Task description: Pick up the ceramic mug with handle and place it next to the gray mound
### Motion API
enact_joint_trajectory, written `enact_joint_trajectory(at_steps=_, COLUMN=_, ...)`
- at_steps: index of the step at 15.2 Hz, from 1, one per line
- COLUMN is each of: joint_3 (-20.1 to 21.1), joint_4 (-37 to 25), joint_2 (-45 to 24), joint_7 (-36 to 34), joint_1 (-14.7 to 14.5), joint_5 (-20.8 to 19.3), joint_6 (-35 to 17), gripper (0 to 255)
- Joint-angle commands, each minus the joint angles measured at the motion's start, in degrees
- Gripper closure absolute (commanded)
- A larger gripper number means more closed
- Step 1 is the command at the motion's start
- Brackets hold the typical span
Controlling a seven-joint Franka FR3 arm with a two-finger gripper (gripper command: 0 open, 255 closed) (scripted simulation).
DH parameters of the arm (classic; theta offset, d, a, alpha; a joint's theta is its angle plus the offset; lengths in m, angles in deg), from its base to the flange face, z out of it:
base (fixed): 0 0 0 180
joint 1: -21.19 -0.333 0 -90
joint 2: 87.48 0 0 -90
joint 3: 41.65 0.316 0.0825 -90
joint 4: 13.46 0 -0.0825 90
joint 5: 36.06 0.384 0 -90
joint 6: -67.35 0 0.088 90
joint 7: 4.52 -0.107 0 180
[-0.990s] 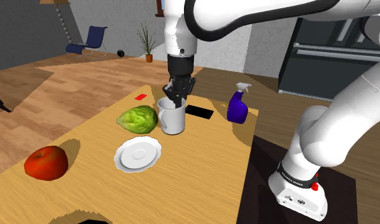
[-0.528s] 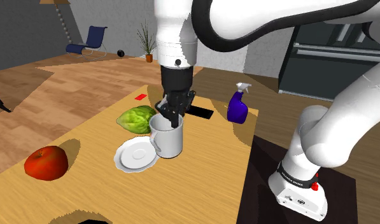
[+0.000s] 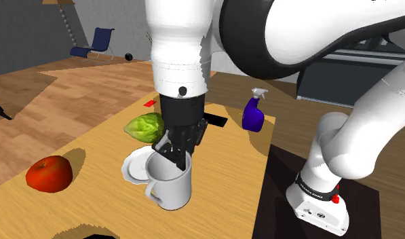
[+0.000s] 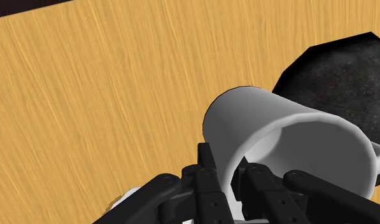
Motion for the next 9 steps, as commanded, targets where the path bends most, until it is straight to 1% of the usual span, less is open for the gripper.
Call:
enact_joint_trajectory(at_steps=1, joint_3=2.5, joint_4=-1.7, joint_2=-1.5, joint_7=-3.5, joint_1=-0.7, joint_5=-0.4, joint_6=-0.2, gripper=255)
enact_joint_trajectory(at_steps=5, joint_3=7.6, joint_4=-5.6, joint_2=-5.4, joint_7=-10.5, joint_1=-1.8, joint_5=-2.1, joint_6=-0.6, gripper=255)
enact_joint_trajectory(at_steps=9, joint_3=13.1, joint_4=-10.5, joint_2=-11.1, joint_7=-18.4, joint_1=-3.1, joint_5=-5.8, joint_6=-0.7, gripper=255)
